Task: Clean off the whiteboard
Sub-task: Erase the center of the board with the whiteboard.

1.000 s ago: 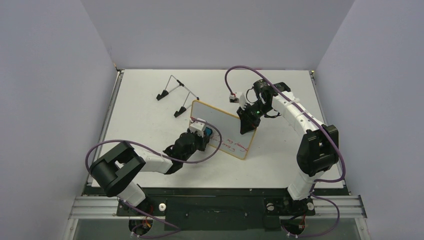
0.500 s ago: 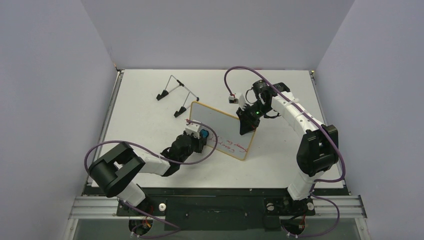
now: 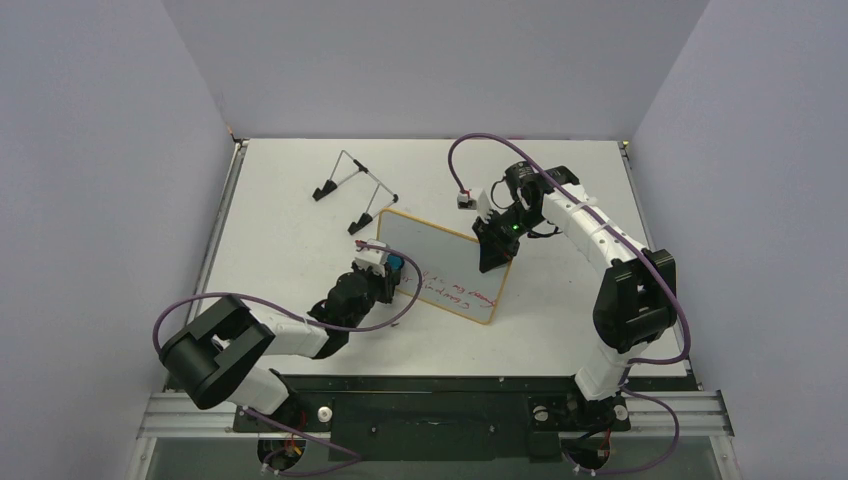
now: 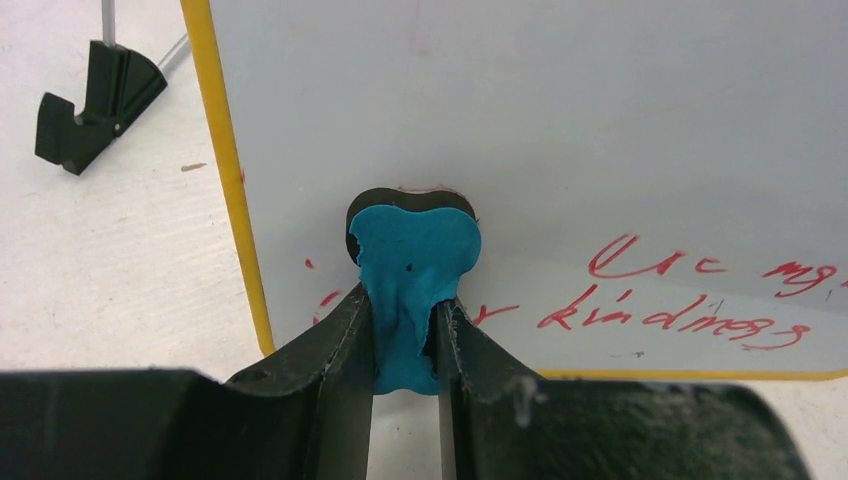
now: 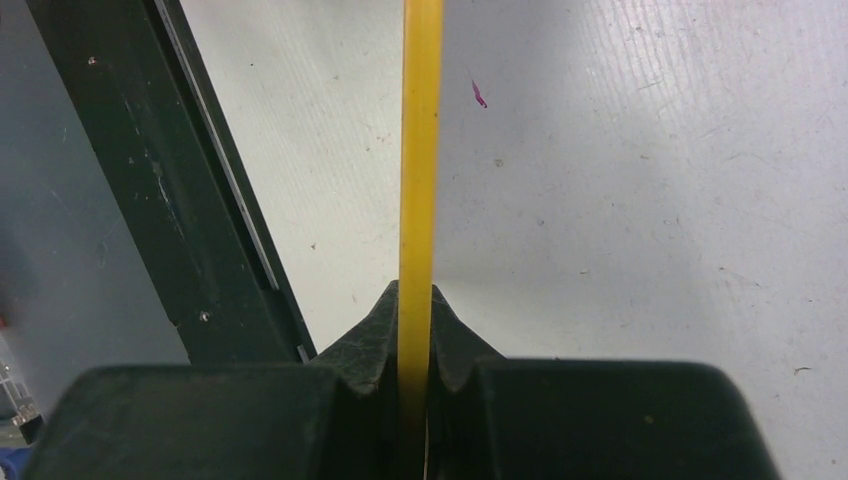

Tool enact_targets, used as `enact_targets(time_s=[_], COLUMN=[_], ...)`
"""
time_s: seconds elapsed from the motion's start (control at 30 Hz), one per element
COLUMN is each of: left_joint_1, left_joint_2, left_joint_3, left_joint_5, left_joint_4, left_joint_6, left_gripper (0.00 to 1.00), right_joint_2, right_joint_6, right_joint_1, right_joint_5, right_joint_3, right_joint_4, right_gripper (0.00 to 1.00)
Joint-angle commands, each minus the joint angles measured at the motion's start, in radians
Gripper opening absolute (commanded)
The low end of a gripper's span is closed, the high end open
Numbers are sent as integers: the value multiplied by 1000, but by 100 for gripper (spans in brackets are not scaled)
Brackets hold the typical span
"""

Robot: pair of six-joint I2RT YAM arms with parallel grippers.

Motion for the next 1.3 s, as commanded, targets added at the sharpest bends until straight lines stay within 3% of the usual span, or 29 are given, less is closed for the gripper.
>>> enact_targets(time_s=[0.0, 0.3, 0.7, 0.97, 1.27], left_joint_1=[4, 3, 25, 22, -119], left_joint_2=[-52, -89, -117, -109, 30], left_joint_3=[10, 14, 35, 19, 127], left_joint_5=[-31, -61, 6, 15, -103], left_joint_4=[31, 21, -69, -28, -68], left_joint_6=[-7, -54, -93, -78, -16], left_gripper=[0, 0, 0, 0, 0], right_joint_2=[-4, -4, -4, -2, 0], right_joint_6=[-28, -28, -28, -28, -28], right_joint_1=[10, 11, 12, 14, 17], right_joint_5=[-51, -51, -52, -51, -49], right_joint_3=[-1, -1, -2, -2, 0], right_joint_4=[-15, -16, -16, -15, -15], right_gripper=[0, 0, 0, 0, 0])
